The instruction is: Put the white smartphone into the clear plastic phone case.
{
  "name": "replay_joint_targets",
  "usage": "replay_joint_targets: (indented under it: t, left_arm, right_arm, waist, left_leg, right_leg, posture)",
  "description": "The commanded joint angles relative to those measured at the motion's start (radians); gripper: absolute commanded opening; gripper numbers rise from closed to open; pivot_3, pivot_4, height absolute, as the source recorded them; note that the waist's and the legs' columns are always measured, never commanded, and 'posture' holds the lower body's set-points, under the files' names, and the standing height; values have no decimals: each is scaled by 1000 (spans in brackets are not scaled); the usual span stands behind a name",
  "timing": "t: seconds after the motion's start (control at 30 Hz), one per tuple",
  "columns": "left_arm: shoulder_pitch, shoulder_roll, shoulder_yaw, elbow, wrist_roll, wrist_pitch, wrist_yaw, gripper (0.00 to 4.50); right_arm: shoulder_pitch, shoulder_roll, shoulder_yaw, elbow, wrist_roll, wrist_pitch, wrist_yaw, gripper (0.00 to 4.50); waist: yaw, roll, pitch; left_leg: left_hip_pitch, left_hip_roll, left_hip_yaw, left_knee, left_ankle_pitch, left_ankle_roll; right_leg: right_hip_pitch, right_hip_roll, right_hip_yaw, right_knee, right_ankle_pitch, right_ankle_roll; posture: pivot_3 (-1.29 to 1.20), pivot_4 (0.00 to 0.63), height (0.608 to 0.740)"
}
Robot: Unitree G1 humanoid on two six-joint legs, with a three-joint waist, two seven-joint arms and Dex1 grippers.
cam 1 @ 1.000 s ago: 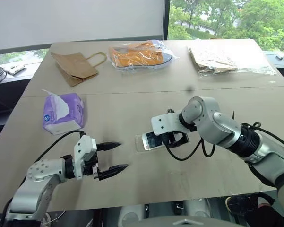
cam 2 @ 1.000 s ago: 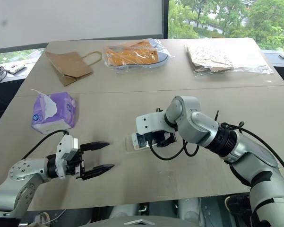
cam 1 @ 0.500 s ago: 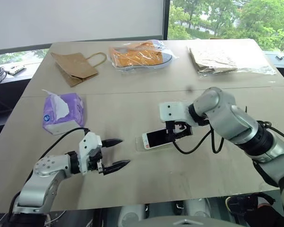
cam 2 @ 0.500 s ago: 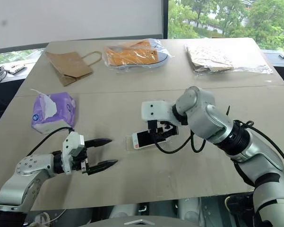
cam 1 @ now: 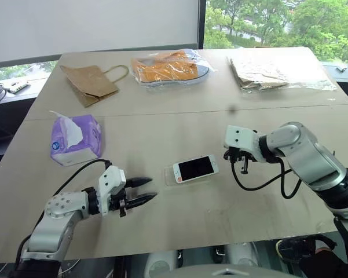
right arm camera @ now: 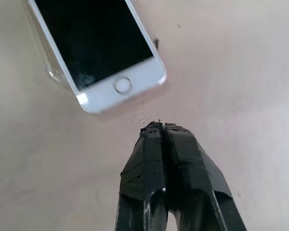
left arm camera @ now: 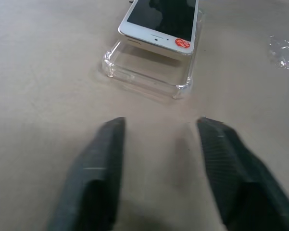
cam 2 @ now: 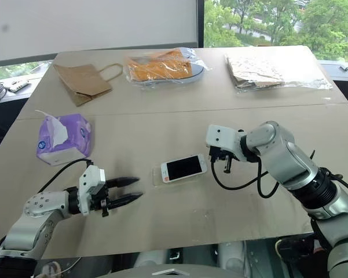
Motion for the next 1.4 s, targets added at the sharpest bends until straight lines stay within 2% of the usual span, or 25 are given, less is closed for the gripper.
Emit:
replay_joint_targets:
  t: [0.03, 0.3, 0.63, 0.77, 1.1, 1.23, 1.4]
  left_arm:
    - [-11, -7, -36, 2, 35, 14, 28, 462]
    - [-69, -64, -133, -14, 90, 55, 103, 462]
    - [-91, -95, -160, 62, 117, 1, 112, 462]
    - [-93, -98, -165, 108, 126, -38, 102, 462]
    - [-113, -122, -183, 119, 129, -54, 109, 462]
    - [-111, -110, -173, 83, 123, -23, 114, 462]
    - [-129, -104, -166, 40, 115, 31, 132, 462]
  right_arm:
    - [6, -13, -33, -25, 11, -22, -25, 0]
    - [77, 6, -16, 13, 42, -93, -42, 0]
    - [107, -46, -57, -34, 88, -110, -26, 0]
    - [133, -36, -101, -73, 157, -130, -11, 0]
    - [151, -35, -115, -76, 204, -177, -20, 0]
    - [93, 33, -163, -43, 235, -186, -66, 0]
    - [-37, 137, -73, 103, 130, -216, -155, 0]
  waist:
    - [1, 0, 0]
    - [18, 1, -1]
    - [30, 4, -4]
    - [30, 7, -5]
    - [32, 14, -10]
    - [31, 14, -10]
    - [32, 14, -11]
  left_leg:
    - [0, 0, 0, 0, 0, 0]
    - [1, -2, 0, 2, 0, 1]
    - [1, -2, -2, 4, 0, 1]
    - [2, -2, -3, 4, 0, 1]
    - [3, -1, -3, 4, 0, 1]
    - [3, -2, -3, 4, 0, 1]
    - [3, -1, -4, 5, 0, 1]
  right_leg:
    - [0, 0, 0, 0, 0, 0]
    - [2, 2, 0, 0, 0, 1]
    - [5, 1, -2, 0, -1, 0]
    - [6, 0, -2, 0, -1, 0]
    - [8, 0, -4, 0, -1, 0]
    - [8, 0, -4, 0, -1, 0]
    - [8, 0, -5, 0, -1, 0]
  posture:
    - [0, 150, 740]
    - [0, 150, 740]
    - [0, 150, 740]
    - [0, 150, 740]
    - [0, 150, 740]
    - [0, 150, 740]
    - [0, 150, 740]
